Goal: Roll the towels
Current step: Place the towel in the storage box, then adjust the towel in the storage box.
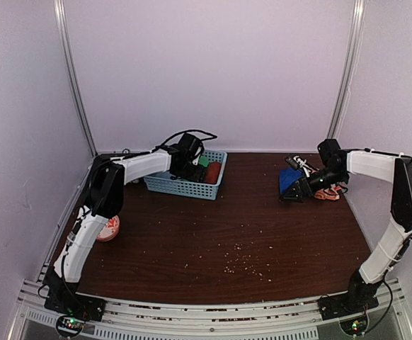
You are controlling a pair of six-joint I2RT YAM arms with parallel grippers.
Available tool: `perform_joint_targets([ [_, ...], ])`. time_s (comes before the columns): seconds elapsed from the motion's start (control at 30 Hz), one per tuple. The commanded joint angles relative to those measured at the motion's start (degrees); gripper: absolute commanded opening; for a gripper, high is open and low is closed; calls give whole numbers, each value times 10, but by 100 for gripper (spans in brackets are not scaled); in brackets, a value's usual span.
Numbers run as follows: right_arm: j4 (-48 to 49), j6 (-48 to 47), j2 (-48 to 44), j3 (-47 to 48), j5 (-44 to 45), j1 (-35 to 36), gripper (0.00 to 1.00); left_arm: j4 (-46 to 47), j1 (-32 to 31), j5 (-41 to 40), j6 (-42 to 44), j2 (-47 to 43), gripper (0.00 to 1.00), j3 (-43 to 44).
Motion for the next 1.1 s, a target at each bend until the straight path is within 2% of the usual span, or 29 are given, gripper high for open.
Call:
perform_joint_targets([
  [0.0,-8,-8,3,17,-9,-1,100,4,-2,19,-2,-49,75,-17],
  [0.17,-9,-9,2,18,-9,-1,100,-2,-2,19,8,-72,87,-29],
  [0.23,-10,-9,3,19,-9,-1,100,-3,-2,20,11,-80,89,-34],
  [0.43,-13,-12,2,20,-9,-1,100,-13,-1,28,25,-106,90,-40],
  [0.6,-16,-14,1,22,-11,-1,100,-12,-1,70,44,-150,90,-70],
  [0.67,-19,-15,1,24,-14,-1,100,-11,1,55,43,-168,90,-79],
  [0.87,-22,-17,0,26,-17,-1,100,7,35,21,7,-167,79,-87],
  [1.07,-21,-16,8,27,-12,-1,100,22,54,14,1,-98,61,-47],
])
